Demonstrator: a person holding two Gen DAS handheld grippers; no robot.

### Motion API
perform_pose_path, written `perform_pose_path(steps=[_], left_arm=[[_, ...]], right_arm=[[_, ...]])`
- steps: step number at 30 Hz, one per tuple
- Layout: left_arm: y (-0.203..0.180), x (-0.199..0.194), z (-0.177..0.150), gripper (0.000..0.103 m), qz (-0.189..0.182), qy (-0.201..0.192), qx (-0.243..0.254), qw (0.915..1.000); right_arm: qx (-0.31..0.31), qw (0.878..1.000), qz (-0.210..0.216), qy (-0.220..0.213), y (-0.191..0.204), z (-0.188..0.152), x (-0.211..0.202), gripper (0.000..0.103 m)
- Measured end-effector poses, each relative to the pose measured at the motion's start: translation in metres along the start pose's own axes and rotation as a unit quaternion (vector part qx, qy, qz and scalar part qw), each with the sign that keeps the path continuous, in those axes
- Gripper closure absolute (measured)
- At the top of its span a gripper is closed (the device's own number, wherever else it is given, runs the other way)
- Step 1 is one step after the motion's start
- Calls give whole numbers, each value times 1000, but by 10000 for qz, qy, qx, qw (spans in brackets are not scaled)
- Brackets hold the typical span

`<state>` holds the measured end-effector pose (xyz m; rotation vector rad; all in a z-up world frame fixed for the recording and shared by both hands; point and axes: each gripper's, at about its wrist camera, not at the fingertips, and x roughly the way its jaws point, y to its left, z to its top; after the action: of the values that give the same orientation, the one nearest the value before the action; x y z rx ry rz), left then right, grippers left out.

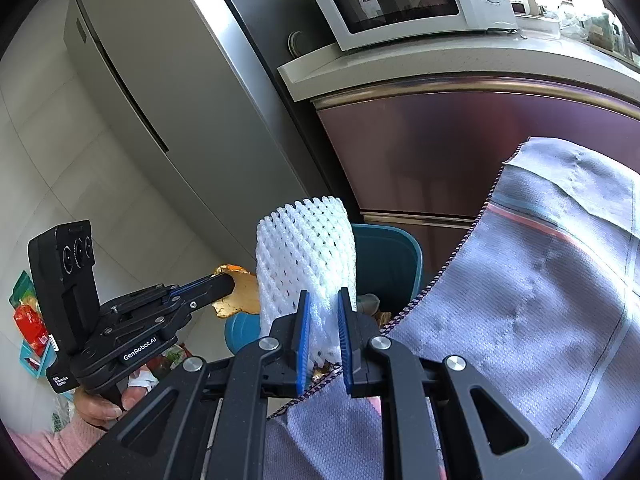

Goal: Collect trash
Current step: 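Lower the peel and foam net into the teal bin and open both tools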

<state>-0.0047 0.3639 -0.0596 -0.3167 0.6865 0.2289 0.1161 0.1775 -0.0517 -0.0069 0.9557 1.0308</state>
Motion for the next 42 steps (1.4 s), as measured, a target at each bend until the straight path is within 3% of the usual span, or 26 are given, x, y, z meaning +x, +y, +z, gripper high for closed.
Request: perform_pose_path(steps=[42], left_arm=[[-2,45,-4,98,203,331,-63,9992]], right_arm=[[16,9982,-321,511,8,10,50,90]])
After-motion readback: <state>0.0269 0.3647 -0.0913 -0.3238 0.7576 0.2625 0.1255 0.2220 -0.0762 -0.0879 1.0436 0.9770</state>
